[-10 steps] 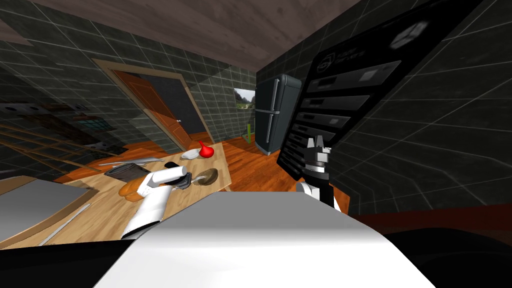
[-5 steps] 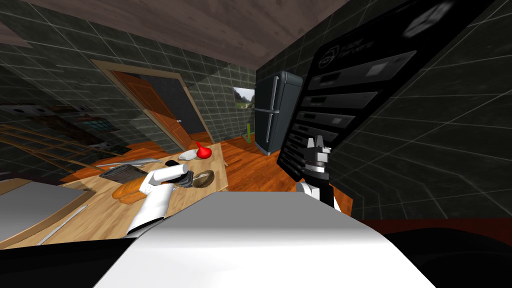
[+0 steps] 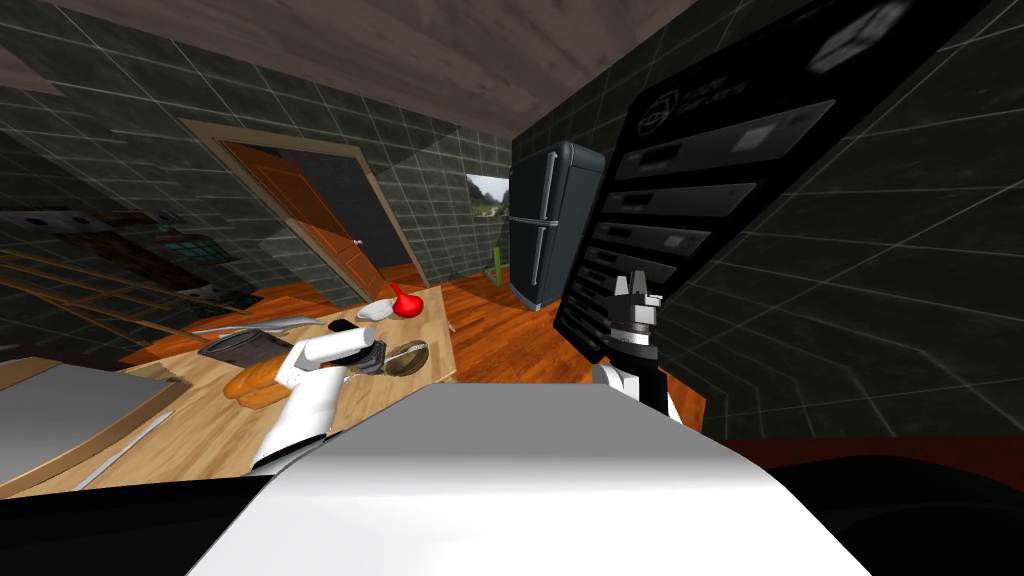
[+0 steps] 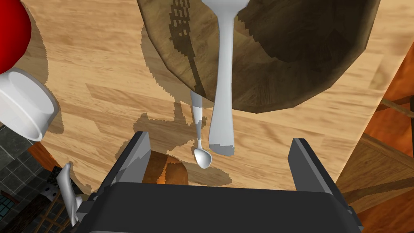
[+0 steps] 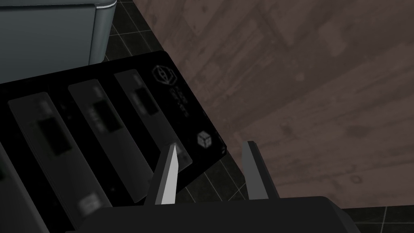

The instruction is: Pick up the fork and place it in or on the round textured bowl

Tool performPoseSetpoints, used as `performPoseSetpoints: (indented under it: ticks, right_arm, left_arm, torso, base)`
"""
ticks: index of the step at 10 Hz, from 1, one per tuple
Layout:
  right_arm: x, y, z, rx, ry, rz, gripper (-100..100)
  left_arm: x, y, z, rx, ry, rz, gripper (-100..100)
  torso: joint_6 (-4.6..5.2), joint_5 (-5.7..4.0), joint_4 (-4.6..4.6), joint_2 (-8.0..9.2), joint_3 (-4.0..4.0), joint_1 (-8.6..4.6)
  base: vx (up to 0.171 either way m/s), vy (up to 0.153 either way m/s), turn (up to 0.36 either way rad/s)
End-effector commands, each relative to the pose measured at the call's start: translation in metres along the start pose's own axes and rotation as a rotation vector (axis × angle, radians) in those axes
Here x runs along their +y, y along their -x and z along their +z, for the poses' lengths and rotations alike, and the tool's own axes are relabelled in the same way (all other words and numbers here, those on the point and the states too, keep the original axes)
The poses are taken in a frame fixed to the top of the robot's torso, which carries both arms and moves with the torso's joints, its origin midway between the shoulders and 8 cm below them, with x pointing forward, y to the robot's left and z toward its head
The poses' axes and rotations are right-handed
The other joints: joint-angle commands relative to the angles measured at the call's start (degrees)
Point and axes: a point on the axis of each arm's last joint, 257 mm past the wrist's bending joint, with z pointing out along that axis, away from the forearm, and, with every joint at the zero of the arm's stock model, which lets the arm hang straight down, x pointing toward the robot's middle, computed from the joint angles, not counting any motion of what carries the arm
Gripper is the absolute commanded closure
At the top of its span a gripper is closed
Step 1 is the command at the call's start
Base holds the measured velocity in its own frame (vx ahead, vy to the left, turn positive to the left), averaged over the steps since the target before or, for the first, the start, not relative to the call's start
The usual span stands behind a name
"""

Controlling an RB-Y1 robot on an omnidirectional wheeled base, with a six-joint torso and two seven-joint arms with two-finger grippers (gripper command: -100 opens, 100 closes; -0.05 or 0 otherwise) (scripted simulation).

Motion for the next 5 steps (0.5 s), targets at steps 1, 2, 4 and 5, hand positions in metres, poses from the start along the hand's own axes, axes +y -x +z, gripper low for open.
performPoseSetpoints:
  ticks: [1,2,4,5]
  right_arm:
    - [0.0,0.0,0.0,0.0,0.0,0.0,0]
    - [0.0,0.0,0.0,0.0,0.0,0.0,0]
    - [0.0,0.0,0.0,0.0,0.0,0.0,0]
    - [0.0,0.0,0.0,0.0,0.0,0.0,0]
  left_arm:
    - [-0.002,0.003,-0.011,0.0,0.003,-0.002,-100]
    - [-0.004,0.005,-0.016,0.0,0.003,-0.002,-100]
    - [-0.006,0.008,-0.026,0.0,0.003,-0.003,-100]
    - [-0.008,0.009,-0.032,0.0,0.003,-0.004,-100]
  torso:
    - [0.0,0.0,0.0,0.0,0.0,0.0]
    - [0.0,0.0,0.0,0.0,0.0,0.0]
    - [0.0,0.0,0.0,-0.01,0.0,0.0]
    - [0.0,0.0,0.0,0.0,0.0,0.0]
  base:
    - [0.0,0.0,0.0]
    - [0.0,0.0,0.0]
    - [0.0,0.0,0.0]
    - [0.0,0.0,0.0]
